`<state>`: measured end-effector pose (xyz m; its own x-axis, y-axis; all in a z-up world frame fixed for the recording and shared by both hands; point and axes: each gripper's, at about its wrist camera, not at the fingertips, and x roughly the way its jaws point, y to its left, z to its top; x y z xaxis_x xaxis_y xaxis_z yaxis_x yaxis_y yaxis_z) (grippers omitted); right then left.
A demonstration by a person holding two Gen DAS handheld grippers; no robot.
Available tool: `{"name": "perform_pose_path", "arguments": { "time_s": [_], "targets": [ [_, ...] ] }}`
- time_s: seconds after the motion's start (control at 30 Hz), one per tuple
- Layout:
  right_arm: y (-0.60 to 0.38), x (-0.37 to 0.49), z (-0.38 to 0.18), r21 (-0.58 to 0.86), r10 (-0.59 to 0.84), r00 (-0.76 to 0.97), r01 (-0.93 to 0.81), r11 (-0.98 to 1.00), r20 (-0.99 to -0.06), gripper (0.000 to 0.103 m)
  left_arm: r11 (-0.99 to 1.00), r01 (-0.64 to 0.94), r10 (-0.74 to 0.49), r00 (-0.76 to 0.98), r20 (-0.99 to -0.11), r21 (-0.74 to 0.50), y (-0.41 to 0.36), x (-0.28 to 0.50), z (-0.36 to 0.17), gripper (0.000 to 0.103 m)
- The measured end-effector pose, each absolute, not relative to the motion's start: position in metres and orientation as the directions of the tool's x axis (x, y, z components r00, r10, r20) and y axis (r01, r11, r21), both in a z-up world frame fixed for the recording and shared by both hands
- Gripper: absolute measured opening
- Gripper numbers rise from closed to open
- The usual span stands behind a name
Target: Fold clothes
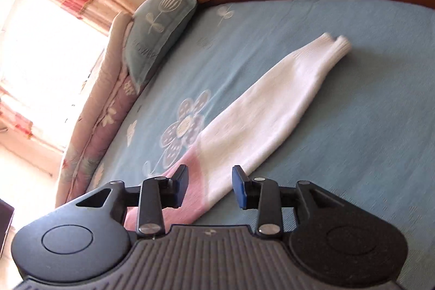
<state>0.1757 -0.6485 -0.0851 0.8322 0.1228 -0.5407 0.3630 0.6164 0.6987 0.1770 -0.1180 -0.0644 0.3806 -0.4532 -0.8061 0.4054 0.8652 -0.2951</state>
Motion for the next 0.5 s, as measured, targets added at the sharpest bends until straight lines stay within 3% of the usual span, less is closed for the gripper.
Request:
{"name": "perform_pose_path", "arguments": {
  "time_s": [0.03,0.2,0.5],
  "targets": [
    [-0.635,0.184,-0.085,0.687,0.133,0.826,0.354,0.634,-0.548,0.055,0.863,0.407,-0.459,0.381,-0.803,-0.3,-0.117,0.175,-0.064,0.076],
    [-0.569,0.224,-0.084,0.627,0.183,0.788,0.301,0.718,-0.588,0.056,0.857,0.405,-0.479,0.393,-0.785,-0.32,-0.107,0.168,-0.059,0.076],
    [-0.466,0.299,-0.083,0.503,0.214,0.724,0.208,0.839,-0.656,0.049,0.883,0.321,-0.457,0.417,-0.786,-0.343,-0.074,0.179,-0.066,0.076]
  ]
}}
